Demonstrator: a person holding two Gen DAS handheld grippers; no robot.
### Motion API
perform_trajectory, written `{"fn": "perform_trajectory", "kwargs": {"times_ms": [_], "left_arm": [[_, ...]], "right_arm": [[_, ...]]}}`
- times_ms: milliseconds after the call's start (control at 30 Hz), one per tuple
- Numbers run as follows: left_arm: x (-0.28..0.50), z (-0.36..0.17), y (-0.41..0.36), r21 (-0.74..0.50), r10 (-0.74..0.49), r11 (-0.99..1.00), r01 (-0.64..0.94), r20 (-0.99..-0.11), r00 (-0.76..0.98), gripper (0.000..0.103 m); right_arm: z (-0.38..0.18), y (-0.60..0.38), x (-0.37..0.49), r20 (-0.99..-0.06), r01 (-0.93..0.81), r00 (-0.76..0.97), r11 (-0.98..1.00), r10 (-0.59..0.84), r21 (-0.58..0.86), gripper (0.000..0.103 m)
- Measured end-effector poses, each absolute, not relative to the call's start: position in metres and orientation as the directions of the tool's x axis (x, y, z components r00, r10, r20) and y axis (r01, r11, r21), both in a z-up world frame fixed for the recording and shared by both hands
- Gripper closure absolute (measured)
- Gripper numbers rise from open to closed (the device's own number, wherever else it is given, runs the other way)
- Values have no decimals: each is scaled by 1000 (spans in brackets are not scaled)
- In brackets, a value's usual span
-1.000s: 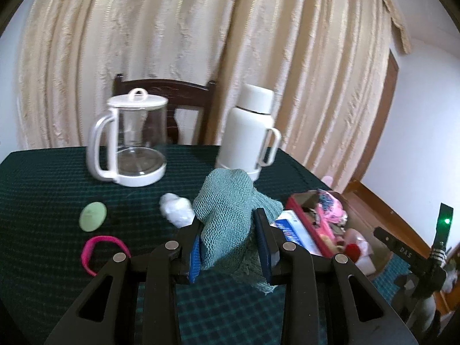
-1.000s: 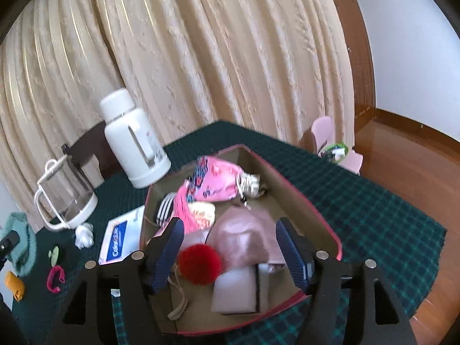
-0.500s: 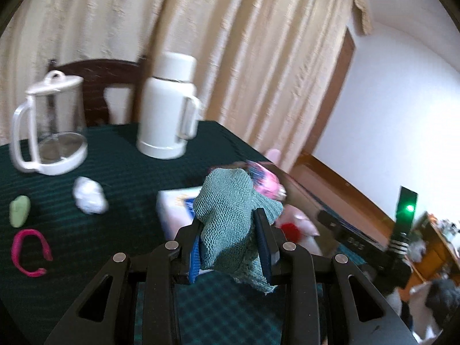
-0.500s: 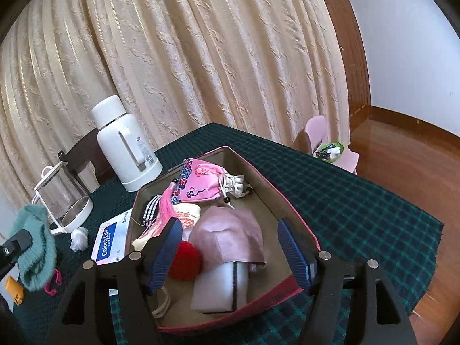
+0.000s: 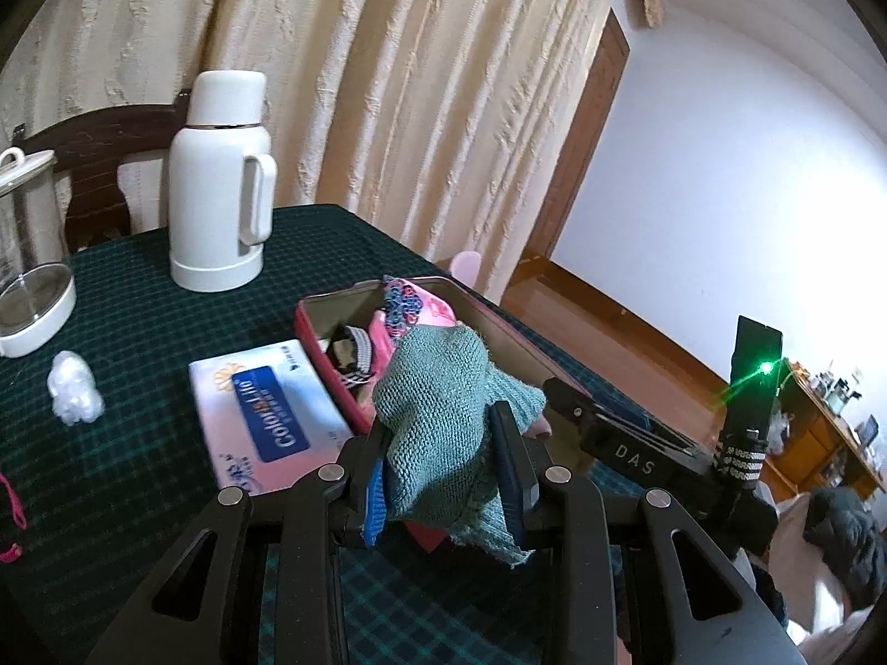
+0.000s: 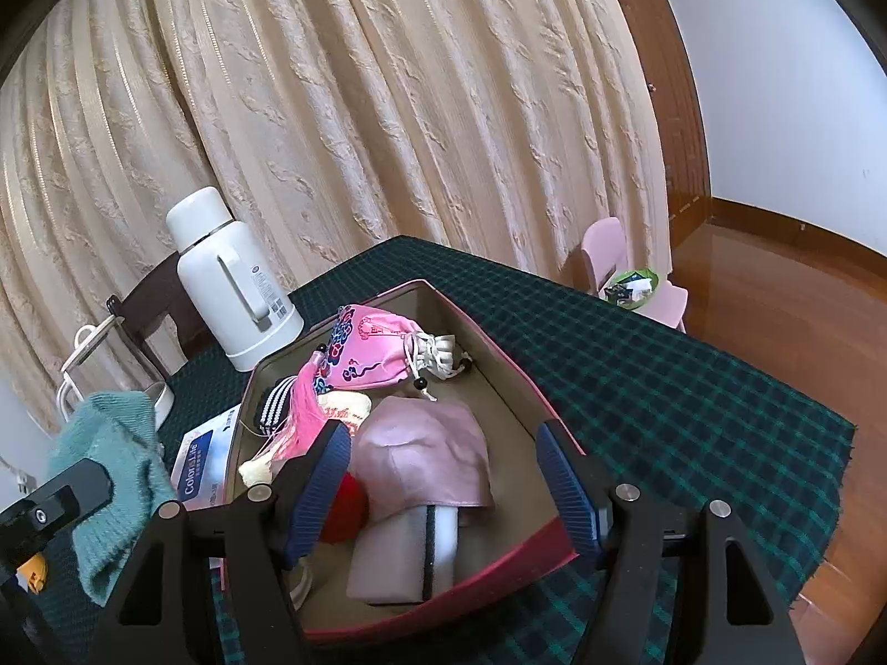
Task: Organize soft objects
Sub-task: 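Lower the green knit cloth into the tin box and open the left tool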
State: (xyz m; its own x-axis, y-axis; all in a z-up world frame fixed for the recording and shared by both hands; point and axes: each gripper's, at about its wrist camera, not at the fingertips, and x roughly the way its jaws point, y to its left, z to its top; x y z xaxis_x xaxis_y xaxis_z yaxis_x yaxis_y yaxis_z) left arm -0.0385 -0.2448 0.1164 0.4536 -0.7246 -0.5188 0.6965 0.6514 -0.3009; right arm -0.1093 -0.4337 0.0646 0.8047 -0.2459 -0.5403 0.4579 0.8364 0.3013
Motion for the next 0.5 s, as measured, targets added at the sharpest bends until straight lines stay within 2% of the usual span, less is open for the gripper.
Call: {"fn": "perform_trajectory", "kwargs": {"times_ms": [67,167,233,300,500], "left_arm": [[-37,116,-251,-302,-731,643,704,-518,445,71],[-35,117,-261,-302,-747,620,725,-510,426,63],[-35,116,-266,-315,-765,595,739,-505,400,46],[-34,114,-272,-334,-778,577,746,-503,377,34],[-31,109,-274,-341,-783,575,744,-493,379,34]], "right_arm": [[65,-435,-110,-540,462,804,834,-249,303,30],[66,-438,-111,-539,469,803,828,-255,307,30],[66,-440,-112,-538,473,803,825,-258,311,30],[66,-440,-113,-538,475,802,823,-260,310,30],[66,-441,-113,-536,475,803,823,-261,312,30]]}}
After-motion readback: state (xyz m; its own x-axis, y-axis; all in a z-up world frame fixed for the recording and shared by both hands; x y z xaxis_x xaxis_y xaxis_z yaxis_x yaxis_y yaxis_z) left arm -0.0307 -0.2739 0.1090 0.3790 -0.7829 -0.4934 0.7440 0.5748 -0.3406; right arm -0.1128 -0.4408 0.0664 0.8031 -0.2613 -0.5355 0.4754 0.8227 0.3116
